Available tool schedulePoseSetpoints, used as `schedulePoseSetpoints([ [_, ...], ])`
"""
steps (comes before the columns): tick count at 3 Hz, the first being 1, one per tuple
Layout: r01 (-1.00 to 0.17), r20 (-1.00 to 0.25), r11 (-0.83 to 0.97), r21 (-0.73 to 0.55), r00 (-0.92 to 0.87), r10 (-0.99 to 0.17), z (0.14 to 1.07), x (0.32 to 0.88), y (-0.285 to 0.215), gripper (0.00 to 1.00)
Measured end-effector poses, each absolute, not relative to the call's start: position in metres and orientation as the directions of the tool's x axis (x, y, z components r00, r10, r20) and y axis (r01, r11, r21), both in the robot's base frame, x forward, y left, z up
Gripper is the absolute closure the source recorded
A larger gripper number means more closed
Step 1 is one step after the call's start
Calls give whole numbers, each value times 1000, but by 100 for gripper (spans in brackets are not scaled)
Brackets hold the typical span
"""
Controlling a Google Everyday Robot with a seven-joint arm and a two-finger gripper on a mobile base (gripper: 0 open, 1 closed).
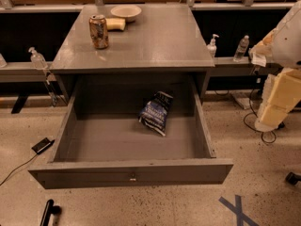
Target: Pick blue chip bag from top drawer and place on counter
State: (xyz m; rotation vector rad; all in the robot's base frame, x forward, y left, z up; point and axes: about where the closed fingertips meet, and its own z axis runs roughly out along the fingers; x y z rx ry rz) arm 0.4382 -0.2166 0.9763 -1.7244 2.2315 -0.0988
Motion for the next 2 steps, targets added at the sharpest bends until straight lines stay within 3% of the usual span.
schedulePoseSetpoints([
  [2,-911,-230,328,-249,-273,-934,963,464,-226,0],
])
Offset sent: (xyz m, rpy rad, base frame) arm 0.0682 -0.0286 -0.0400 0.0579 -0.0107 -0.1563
